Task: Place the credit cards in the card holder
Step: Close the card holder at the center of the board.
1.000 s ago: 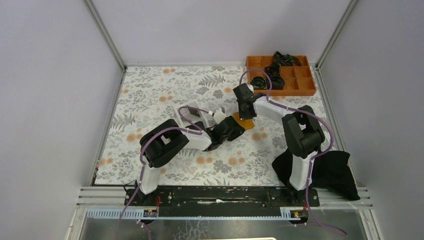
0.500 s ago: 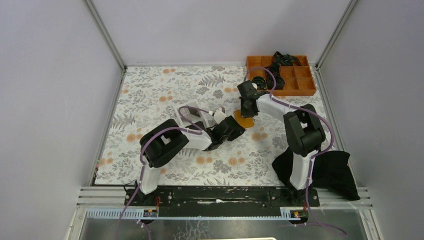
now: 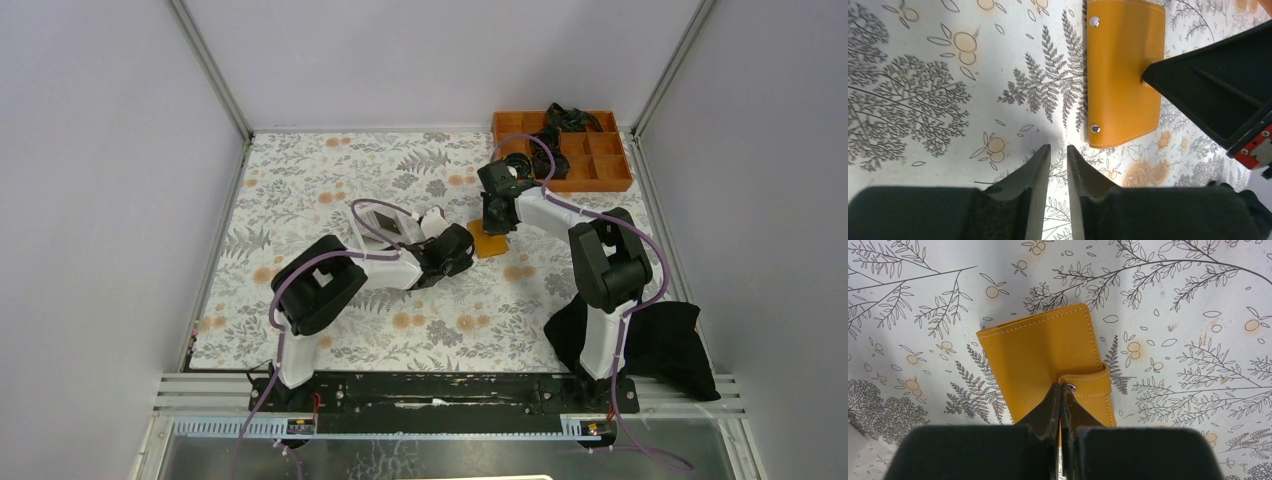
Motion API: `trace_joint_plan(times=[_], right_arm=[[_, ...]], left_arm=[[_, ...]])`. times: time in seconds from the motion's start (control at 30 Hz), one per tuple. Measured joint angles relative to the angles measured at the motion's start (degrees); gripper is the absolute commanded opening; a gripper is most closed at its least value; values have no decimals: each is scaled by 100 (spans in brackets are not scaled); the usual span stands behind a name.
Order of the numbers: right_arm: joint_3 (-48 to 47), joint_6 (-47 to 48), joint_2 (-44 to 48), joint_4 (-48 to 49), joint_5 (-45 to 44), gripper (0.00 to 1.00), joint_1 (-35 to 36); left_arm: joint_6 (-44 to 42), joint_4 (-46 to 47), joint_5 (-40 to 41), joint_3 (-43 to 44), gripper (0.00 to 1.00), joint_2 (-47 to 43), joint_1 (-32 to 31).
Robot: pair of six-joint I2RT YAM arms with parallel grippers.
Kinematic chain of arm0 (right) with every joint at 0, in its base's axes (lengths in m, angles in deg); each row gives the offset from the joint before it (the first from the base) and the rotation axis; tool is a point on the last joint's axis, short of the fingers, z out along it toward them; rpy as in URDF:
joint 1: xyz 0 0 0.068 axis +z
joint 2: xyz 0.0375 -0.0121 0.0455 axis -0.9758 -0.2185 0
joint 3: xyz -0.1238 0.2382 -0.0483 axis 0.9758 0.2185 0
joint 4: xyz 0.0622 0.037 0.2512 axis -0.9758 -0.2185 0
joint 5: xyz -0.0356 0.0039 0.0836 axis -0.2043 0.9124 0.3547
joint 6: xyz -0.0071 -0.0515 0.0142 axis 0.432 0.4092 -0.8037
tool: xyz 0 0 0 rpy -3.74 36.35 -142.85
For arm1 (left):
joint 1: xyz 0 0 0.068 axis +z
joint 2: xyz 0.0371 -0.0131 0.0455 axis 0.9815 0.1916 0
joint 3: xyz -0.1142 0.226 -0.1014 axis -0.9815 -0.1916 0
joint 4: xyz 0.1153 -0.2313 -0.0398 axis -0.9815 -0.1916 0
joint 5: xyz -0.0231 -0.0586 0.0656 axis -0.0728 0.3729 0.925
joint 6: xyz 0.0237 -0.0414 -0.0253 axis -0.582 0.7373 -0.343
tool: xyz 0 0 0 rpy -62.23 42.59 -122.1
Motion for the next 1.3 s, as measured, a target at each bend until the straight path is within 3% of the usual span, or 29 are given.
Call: trace_joint_plan(times=[0.63, 1.3], right_arm=[[-2, -48, -2, -7, 149, 0, -70], [66, -442, -2, 160, 1132, 0, -573]], left_arm=[[-1104, -938, 549, 960, 18, 400, 256], [-1425, 153, -614, 662, 17, 376, 752]])
